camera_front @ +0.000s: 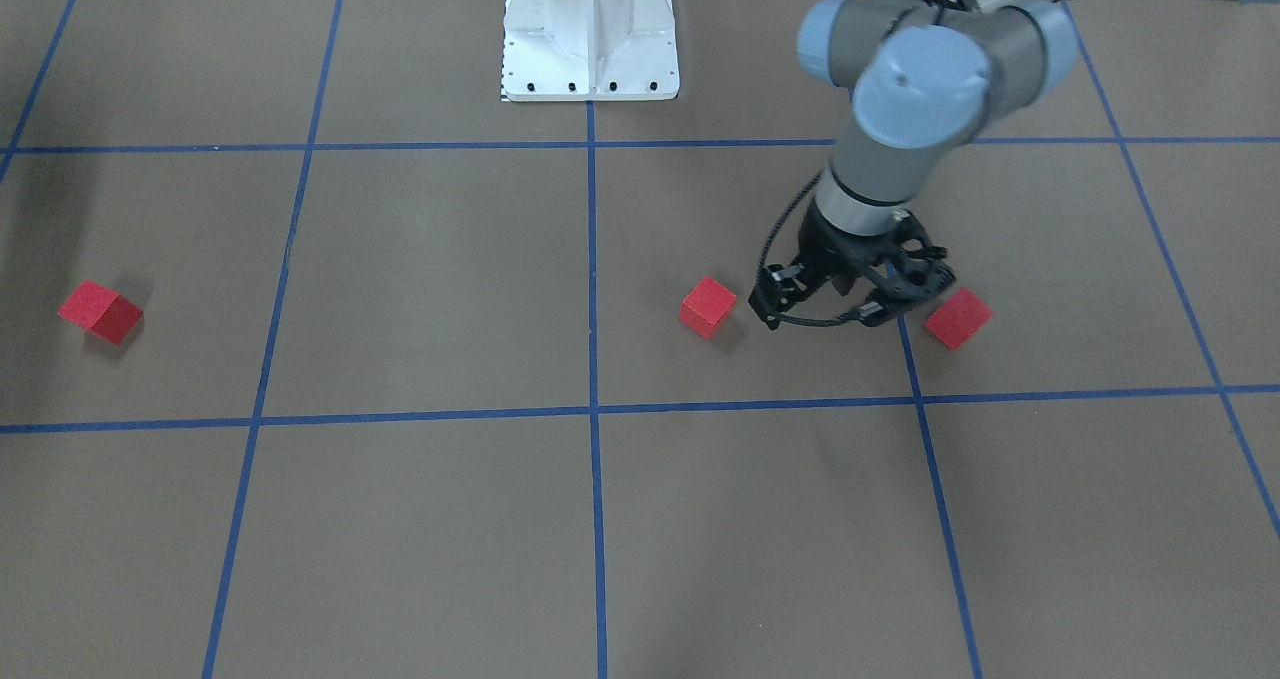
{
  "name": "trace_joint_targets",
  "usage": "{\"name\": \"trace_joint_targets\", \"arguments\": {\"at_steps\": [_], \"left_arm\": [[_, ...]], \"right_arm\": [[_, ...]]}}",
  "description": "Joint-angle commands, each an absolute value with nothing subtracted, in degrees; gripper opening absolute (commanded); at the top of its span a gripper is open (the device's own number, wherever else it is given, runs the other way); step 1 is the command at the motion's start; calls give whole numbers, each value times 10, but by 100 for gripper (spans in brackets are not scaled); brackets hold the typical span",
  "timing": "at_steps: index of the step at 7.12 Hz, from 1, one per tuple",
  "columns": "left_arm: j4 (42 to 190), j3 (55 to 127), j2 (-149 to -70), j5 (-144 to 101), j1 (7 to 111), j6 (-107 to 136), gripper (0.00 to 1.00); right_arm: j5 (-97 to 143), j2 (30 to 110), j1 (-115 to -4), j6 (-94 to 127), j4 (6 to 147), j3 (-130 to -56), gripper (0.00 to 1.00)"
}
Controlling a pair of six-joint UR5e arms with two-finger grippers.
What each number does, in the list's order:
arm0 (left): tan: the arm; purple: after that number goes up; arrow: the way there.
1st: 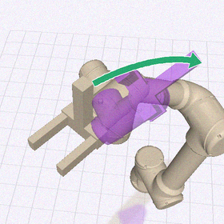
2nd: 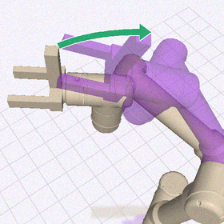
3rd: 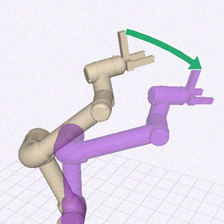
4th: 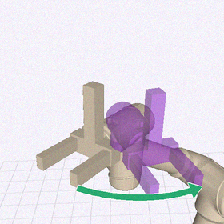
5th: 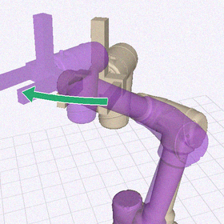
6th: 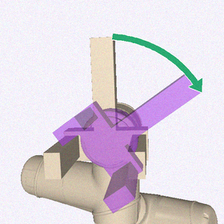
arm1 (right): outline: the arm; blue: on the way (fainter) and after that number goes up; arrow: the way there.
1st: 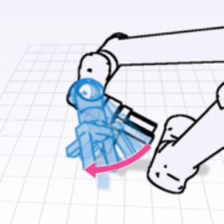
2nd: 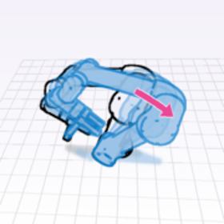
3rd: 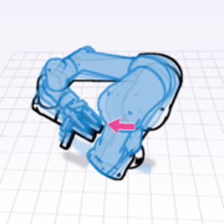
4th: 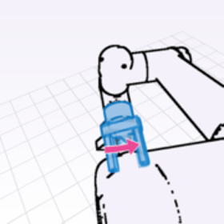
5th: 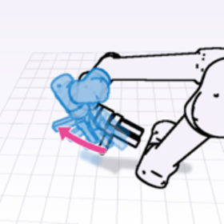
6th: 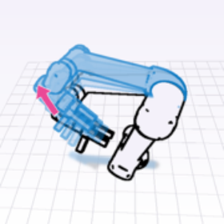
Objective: Form red blocks into L shape at center
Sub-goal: 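Reach the left gripper down to the center-left red cube and grasp it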
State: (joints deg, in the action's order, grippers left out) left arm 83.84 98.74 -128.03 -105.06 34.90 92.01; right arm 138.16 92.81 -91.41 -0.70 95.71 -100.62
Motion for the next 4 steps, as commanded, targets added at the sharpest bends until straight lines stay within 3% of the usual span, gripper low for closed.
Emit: {"name": "trace_joint_targets", "arguments": {"at_steps": [1,4], "left_arm": [[838,956,-1302,-1040,319,969,100],[875,900,-1319,-1033,319,967,100]], "right_arm": [[1382,928,-913,-7,957,-1005,99],[1381,928,-914,-8,957,-1003,99]]}}
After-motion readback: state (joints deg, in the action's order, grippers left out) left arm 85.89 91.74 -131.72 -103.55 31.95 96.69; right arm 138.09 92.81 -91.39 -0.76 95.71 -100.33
